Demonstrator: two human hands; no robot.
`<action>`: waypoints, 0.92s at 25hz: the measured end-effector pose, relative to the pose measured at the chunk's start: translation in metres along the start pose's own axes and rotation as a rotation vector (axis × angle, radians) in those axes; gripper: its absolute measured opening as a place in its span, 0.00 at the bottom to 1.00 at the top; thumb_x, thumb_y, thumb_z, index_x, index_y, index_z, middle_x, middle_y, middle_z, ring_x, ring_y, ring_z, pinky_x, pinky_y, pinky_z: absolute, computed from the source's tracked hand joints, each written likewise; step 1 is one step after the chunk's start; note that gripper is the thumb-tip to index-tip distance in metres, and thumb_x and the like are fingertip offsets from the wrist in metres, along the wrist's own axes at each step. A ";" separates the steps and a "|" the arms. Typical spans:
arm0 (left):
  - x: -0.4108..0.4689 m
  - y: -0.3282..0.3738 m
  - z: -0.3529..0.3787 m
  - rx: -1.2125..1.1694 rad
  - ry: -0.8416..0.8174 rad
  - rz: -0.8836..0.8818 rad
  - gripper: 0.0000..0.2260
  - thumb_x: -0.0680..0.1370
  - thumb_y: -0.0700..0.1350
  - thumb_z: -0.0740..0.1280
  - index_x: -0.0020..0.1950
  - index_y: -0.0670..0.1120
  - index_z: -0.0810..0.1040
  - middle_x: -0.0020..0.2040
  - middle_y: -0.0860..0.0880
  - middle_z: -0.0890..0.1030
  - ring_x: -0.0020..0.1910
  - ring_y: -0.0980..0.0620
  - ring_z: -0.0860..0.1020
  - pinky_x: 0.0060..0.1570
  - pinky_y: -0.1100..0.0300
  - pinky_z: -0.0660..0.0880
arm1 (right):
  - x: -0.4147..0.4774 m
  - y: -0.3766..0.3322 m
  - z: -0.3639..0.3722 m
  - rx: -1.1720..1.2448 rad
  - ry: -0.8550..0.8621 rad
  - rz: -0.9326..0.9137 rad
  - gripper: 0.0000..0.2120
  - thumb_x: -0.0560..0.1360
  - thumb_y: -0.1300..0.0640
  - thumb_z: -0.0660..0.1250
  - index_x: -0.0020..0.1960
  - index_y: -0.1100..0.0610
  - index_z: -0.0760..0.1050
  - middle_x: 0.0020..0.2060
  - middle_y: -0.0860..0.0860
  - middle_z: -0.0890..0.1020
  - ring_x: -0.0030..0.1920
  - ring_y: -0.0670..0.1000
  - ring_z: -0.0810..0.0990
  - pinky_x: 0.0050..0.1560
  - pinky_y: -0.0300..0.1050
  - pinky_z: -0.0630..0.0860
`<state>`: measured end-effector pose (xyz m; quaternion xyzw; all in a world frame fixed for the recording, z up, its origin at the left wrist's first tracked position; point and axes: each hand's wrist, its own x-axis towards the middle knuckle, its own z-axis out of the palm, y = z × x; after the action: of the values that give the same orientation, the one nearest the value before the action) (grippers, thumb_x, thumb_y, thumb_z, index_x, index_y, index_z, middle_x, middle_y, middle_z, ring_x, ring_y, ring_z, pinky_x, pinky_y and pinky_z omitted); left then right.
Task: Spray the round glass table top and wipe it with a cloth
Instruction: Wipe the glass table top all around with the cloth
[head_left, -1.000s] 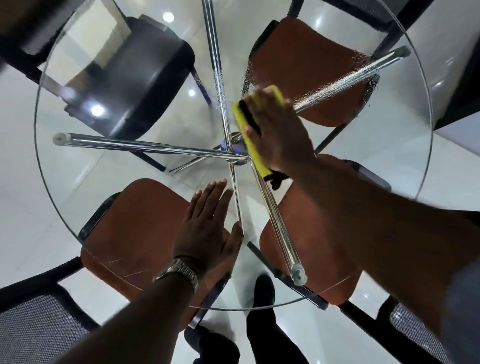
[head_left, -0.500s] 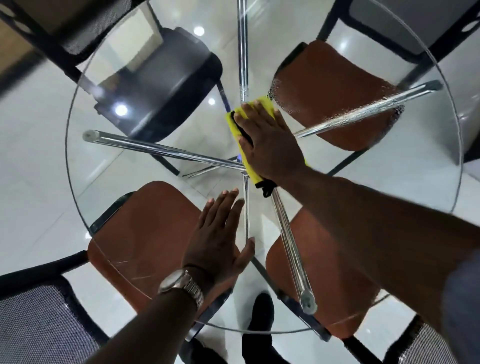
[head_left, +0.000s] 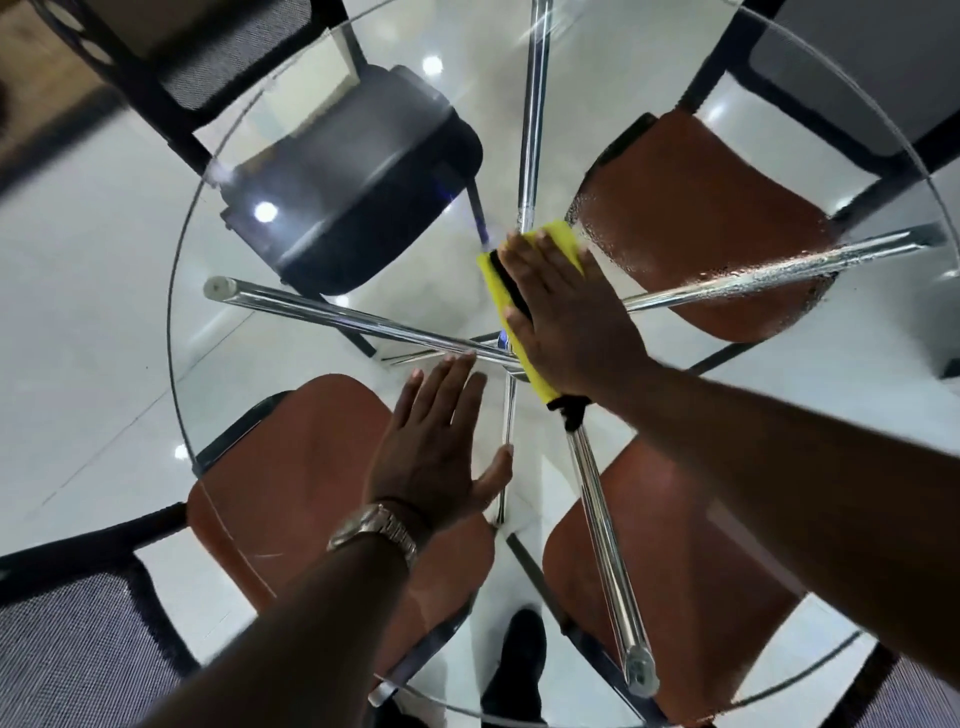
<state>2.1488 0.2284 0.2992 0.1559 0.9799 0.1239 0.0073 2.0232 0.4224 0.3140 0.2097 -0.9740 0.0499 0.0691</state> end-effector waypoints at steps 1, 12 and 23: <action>0.001 -0.001 0.000 -0.003 0.002 0.000 0.34 0.78 0.61 0.65 0.77 0.42 0.69 0.82 0.44 0.63 0.81 0.42 0.62 0.78 0.41 0.59 | 0.030 0.003 0.005 -0.029 0.004 -0.002 0.30 0.86 0.45 0.54 0.86 0.54 0.60 0.85 0.52 0.62 0.85 0.56 0.60 0.82 0.63 0.59; 0.003 -0.002 -0.004 -0.038 0.030 -0.015 0.34 0.77 0.61 0.68 0.77 0.42 0.71 0.82 0.45 0.64 0.81 0.44 0.63 0.79 0.42 0.59 | -0.001 0.013 0.005 -0.020 -0.024 -0.118 0.30 0.87 0.46 0.56 0.86 0.55 0.60 0.85 0.53 0.63 0.84 0.56 0.62 0.81 0.63 0.60; 0.003 -0.002 -0.004 -0.030 0.020 -0.014 0.34 0.77 0.61 0.66 0.77 0.42 0.70 0.82 0.46 0.64 0.81 0.44 0.62 0.80 0.43 0.58 | -0.029 0.005 0.001 0.029 -0.028 0.209 0.31 0.87 0.46 0.54 0.87 0.55 0.56 0.86 0.53 0.59 0.86 0.57 0.58 0.83 0.63 0.57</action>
<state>2.1455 0.2264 0.3023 0.1480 0.9790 0.1399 0.0008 2.0476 0.4382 0.3081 0.1085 -0.9907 0.0678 0.0468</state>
